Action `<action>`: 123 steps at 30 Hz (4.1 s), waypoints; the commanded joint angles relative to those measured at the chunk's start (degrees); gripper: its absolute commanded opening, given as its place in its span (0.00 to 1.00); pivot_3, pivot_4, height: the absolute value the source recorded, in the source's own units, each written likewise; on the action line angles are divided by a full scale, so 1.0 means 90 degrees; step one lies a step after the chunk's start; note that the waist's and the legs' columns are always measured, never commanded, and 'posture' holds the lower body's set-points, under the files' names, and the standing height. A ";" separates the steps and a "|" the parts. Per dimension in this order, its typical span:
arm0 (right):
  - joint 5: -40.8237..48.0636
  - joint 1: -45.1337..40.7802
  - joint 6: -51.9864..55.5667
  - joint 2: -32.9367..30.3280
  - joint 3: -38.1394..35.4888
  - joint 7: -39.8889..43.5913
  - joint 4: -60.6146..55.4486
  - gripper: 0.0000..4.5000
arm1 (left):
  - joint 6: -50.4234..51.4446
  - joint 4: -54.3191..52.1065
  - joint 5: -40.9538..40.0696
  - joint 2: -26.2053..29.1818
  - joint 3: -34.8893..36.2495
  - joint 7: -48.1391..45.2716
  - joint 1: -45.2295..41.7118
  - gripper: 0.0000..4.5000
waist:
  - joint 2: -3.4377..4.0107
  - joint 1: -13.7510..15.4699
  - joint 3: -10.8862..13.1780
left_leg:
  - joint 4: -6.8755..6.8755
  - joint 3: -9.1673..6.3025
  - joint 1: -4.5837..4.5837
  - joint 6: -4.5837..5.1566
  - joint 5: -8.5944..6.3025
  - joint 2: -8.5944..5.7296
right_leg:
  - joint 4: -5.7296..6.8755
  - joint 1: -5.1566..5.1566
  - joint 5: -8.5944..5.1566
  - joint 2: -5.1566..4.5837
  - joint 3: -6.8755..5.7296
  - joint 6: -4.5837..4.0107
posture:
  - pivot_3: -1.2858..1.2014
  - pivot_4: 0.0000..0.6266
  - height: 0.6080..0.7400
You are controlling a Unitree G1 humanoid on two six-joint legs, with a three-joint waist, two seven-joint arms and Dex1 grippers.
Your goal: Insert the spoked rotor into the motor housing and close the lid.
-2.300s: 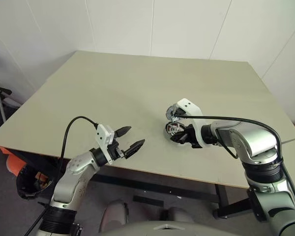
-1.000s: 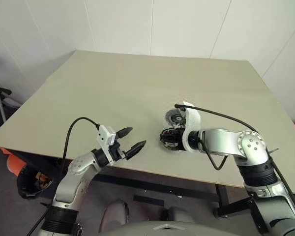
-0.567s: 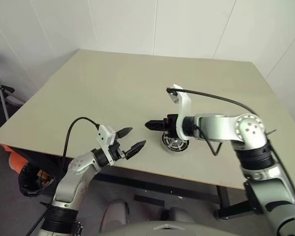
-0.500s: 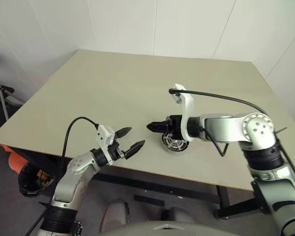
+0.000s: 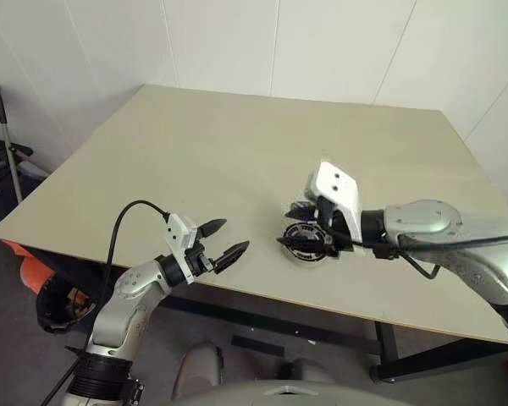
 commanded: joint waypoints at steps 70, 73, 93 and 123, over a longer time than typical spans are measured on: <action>-0.5182 -0.0861 0.2250 0.3648 0.0681 0.0745 0.2089 0.01 | -0.0178 -0.0204 -0.0023 -0.0095 0.0023 0.0077 0.0060 1.00 | 0.0008 -0.0223 0.0001 | 0.0007 0.0003 0.0064 -0.0006 0.0005 0.0007 | 0.0036 0.0031 0.0016 0.0002 0.0004 -0.0035 | 0.52 0.00 1.00; -0.5026 -0.0917 0.2507 0.3935 0.0446 0.0359 0.2384 0.01 | -0.0223 -0.0192 -0.0016 -0.0094 0.0016 0.0063 0.0119 1.00 | 0.0009 -0.0211 0.0002 | 0.0008 0.0003 0.0065 -0.0011 0.0007 0.0005 | 0.0036 0.0027 0.0016 0.0000 0.0004 -0.0034 | 0.52 0.00 1.00; -0.3777 -0.1107 0.1586 0.3165 0.0546 0.1070 0.1037 0.50 | -0.0149 -0.0239 -0.0032 -0.0110 -0.0010 0.0094 0.0089 1.00 | 0.0009 -0.0176 0.0003 | -0.0027 0.0005 0.0048 -0.0026 0.0015 0.0008 | 0.0029 -0.0002 0.0024 0.0002 -0.0002 -0.0043 | 0.52 0.00 1.00; -0.6042 -0.0693 -0.3250 0.1906 0.1454 0.2426 0.3115 0.50 | -0.0073 -0.0313 -0.0062 -0.0042 0.0058 0.0043 0.0130 1.00 | 0.0009 -0.0225 0.0004 | 0.0009 0.0008 0.0056 0.0016 -0.0009 0.0016 | 0.0030 0.0018 0.0039 0.0003 -0.0003 -0.0076 | 0.52 0.00 1.00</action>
